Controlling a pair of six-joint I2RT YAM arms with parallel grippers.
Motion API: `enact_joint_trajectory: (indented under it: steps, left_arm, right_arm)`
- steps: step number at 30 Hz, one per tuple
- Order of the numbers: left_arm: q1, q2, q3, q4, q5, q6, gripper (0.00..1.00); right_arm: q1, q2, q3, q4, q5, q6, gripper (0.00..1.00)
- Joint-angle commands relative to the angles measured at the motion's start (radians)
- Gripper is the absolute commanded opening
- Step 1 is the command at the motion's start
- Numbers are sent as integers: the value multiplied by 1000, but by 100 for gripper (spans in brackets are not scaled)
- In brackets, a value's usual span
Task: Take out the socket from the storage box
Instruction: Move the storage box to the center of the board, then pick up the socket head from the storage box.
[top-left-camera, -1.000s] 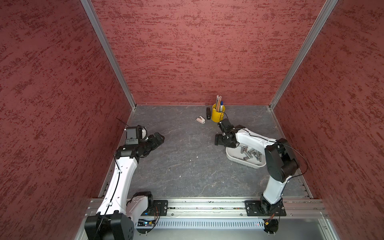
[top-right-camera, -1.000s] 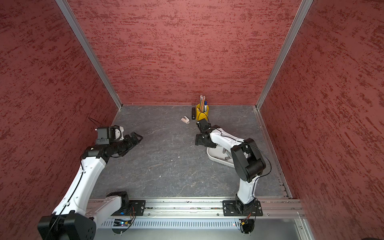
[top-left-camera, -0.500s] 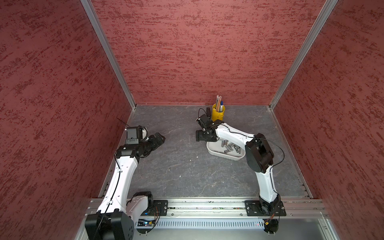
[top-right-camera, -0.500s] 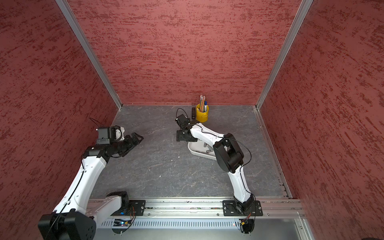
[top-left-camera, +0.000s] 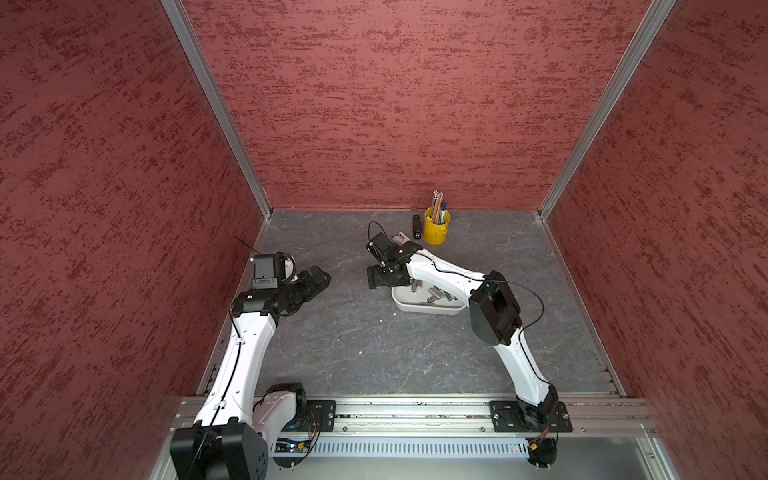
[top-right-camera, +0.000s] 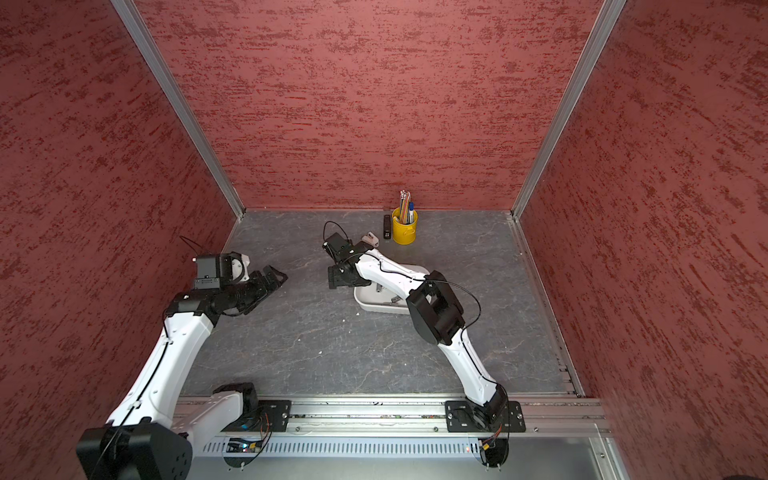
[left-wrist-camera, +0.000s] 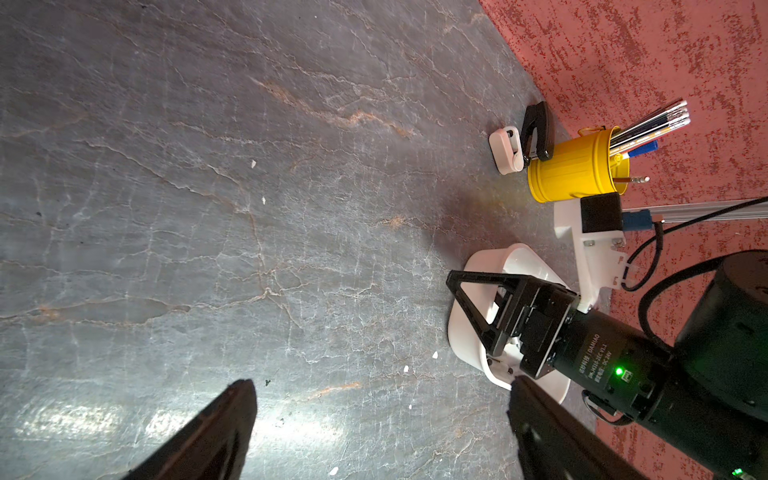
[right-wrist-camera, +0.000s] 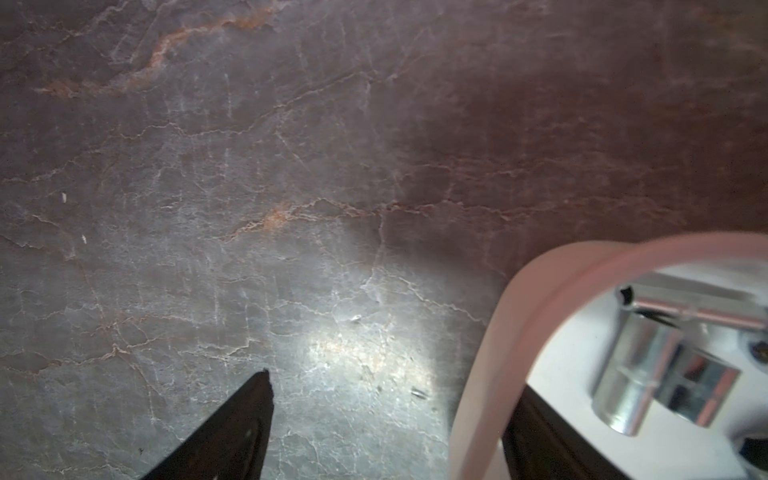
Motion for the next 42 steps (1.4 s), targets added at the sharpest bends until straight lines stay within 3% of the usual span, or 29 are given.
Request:
enact_joint_trajectory:
  steps: [1, 11, 23, 28, 35, 42]
  left_arm:
    - [5, -2, -8, -12, -14, 18, 100]
    - [33, -63, 0, -31, -111, -10, 100]
    - [123, -51, -8, -6, 86, 12, 100]
    - [103, -55, 10, -16, 167, 45, 94]
    - [13, -33, 58, -97, 103, 128, 89]
    - [-44, -29, 49, -104, 62, 134, 88]
  right_arm:
    - [26, 24, 44, -12, -33, -11, 86]
    - [31, 39, 104, -43, -36, -37, 86]
    - [21, -59, 113, -117, 78, -139, 86]
    - [-17, -156, 26, -112, 99, -186, 86]
    - [-110, -256, -155, -77, 77, -240, 77]
    - [-171, -229, -228, -74, 88, -278, 65]
